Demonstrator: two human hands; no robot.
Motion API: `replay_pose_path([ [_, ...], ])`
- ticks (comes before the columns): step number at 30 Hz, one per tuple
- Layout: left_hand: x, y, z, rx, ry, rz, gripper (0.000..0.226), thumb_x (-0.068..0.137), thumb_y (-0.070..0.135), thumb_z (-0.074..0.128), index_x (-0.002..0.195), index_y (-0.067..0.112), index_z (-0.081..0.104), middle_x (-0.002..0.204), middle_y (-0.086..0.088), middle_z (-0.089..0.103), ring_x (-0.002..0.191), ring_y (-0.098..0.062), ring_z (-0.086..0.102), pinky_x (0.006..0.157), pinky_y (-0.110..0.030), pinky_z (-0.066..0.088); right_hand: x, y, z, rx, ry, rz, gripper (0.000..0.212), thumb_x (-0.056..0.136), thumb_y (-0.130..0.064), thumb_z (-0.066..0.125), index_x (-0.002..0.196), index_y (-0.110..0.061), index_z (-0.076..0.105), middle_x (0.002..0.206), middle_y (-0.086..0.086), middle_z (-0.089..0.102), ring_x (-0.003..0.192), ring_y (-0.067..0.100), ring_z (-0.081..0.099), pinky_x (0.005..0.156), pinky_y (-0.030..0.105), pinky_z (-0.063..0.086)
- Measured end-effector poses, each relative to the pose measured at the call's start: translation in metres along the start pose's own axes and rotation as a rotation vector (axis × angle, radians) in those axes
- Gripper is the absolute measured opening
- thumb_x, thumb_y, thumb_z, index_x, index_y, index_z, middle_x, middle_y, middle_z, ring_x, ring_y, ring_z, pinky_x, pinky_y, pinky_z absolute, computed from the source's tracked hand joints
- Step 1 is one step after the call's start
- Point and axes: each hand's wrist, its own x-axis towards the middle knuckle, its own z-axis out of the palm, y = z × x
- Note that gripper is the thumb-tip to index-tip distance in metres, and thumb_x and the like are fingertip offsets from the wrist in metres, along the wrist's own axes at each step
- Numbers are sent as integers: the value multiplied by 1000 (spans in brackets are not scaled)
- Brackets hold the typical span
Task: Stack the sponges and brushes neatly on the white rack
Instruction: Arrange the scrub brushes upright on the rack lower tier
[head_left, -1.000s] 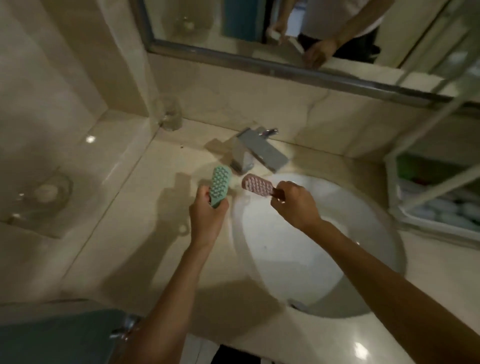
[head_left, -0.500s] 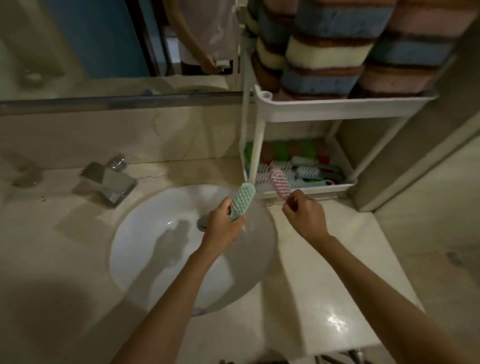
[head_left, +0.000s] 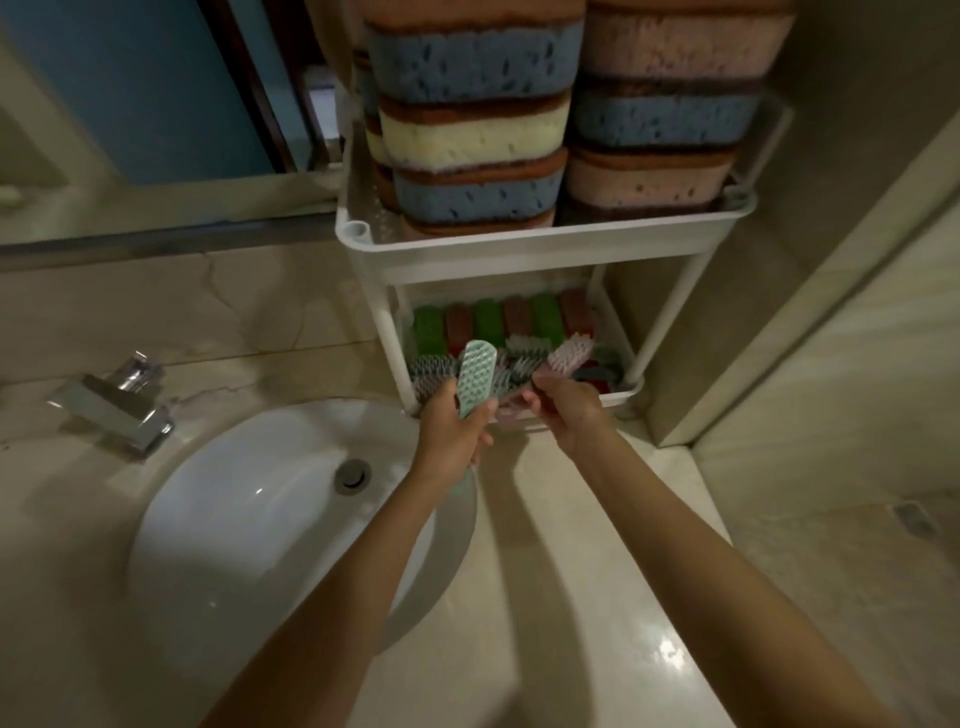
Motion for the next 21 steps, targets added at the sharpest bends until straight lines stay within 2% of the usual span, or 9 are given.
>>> replay_pose_path([
  [6,25,11,21,-33,36,-33,19,88,-1,56,99,12,47,69,2,54,40,-2,50,30,-13,32,14,-6,7,320,-79,42,29,93,5,42,67,-5,47,34,0,54,29,4,50,34,12,43],
  [8,37,17,26,-17,40,-39,18,88,-3,51,97,11,46,71,0,54,49,-8,48,32,-11,33,21,-10,8,375,-77,61,28,95,3,41,69,-6,47,34,0,55,29,4,52,32,11,41],
  [11,59,23,33,-13,29,-77,21,85,-5,51,98,10,45,68,-6,53,45,-13,43,32,-14,31,39,-20,6,410,-70,90,19,95,0,40,83,-2,54,42,4,58,31,7,52,28,13,36],
  [13,75,26,40,-5,20,-119,25,83,-5,52,101,11,47,64,-9,54,37,-11,42,33,-15,28,53,-25,4,397,-64,119,18,96,-2,37,89,-2,54,66,11,65,30,6,49,25,12,30],
  [14,82,28,44,5,19,-132,26,83,-6,52,100,12,47,61,-8,53,32,-7,40,33,-14,27,59,-27,2,389,-60,128,21,97,-2,34,85,-3,51,88,18,66,28,5,47,24,12,27],
  [16,94,30,51,29,38,-146,24,82,-7,51,95,13,47,56,-5,51,24,-2,36,31,-12,26,65,-32,-2,396,-63,127,26,98,-2,28,79,-5,45,137,26,46,27,5,43,23,11,23],
  [17,100,30,55,41,47,-153,22,83,-6,50,93,13,47,56,-4,51,25,-2,37,31,-12,26,64,-35,-5,388,-58,118,27,98,-2,26,77,-6,43,145,24,37,26,5,43,23,11,21],
  [19,107,31,59,69,41,-169,17,85,-3,50,91,12,49,59,-4,53,31,-6,41,30,-11,26,65,-39,-12,352,-26,107,28,98,-2,23,77,-7,42,135,26,47,24,4,44,22,11,18],
  [21,111,32,61,90,12,-184,14,86,-1,52,90,12,50,59,-4,53,31,-5,40,31,-11,27,63,-41,-17,268,20,91,29,99,-3,22,77,-8,41,107,23,54,25,4,49,21,11,15],
])
